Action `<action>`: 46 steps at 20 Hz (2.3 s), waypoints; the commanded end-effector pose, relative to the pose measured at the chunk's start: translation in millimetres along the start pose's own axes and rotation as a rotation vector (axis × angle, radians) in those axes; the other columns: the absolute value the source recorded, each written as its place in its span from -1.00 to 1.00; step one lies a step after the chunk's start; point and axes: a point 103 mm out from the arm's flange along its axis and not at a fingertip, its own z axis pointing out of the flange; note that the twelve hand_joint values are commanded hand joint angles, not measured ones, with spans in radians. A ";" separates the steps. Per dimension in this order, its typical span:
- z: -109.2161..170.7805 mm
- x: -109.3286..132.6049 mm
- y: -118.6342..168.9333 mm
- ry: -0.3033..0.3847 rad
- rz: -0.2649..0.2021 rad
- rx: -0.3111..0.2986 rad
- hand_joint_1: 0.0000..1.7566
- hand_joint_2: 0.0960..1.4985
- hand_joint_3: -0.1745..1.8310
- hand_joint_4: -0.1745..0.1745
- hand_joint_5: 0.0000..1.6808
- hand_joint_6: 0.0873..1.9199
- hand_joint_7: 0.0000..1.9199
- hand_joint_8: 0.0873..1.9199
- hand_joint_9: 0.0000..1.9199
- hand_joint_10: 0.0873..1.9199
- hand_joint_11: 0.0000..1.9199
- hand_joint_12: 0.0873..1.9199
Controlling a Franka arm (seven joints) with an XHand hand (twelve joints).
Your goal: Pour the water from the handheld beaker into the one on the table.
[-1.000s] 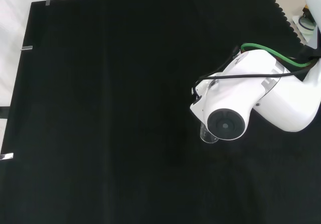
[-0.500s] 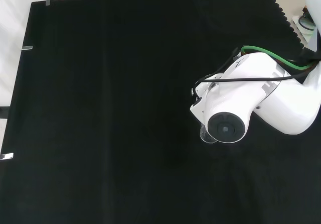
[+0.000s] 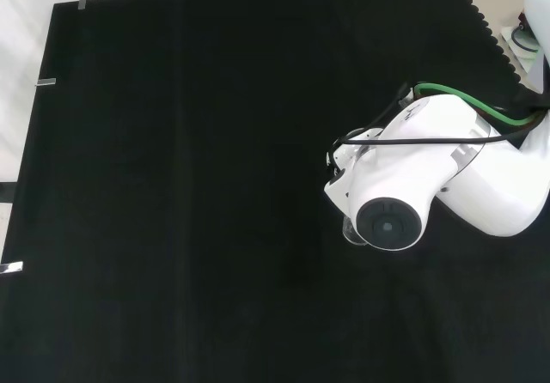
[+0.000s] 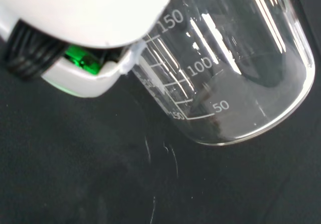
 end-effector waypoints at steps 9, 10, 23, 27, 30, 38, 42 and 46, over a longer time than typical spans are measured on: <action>5.3 2.8 -0.2 -0.024 -0.001 0.028 0.63 -0.30 -0.17 -1.00 0.64 -0.62 0.43 -0.51 0.66 -1.00 0.43 -0.41; 5.5 2.7 -0.2 -0.022 0.000 0.026 0.63 -0.30 -0.17 -1.00 0.64 -0.62 0.43 -0.51 0.66 -1.00 0.43 -0.41; 3.7 3.2 -1.3 -0.034 0.006 0.026 0.63 -0.31 -0.16 -1.00 0.64 -0.62 0.43 -0.51 0.66 -1.00 0.44 -0.41; 0.0 4.9 -0.9 -0.046 0.010 0.033 0.63 -0.31 -0.16 -1.00 0.64 -0.62 0.43 -0.51 0.66 -1.00 0.44 -0.42; -1.8 5.8 -0.9 -0.048 0.012 0.034 0.63 -0.31 -0.16 -1.00 0.64 -0.62 0.44 -0.51 0.66 -1.00 0.44 -0.42; 0.4 3.2 -1.8 -0.045 0.013 0.035 0.64 -0.31 -0.16 -1.00 0.64 -0.62 0.44 -0.51 0.66 -1.00 0.44 -0.42; 1.4 2.3 -2.1 -0.046 0.014 0.033 0.63 -0.31 -0.16 -1.00 0.64 -0.62 0.44 -0.51 0.66 -1.00 0.44 -0.42; 0.9 2.8 -2.0 -0.052 0.016 0.040 0.63 -0.31 -0.16 -1.00 0.64 -0.62 0.44 -0.51 0.66 -1.00 0.44 -0.42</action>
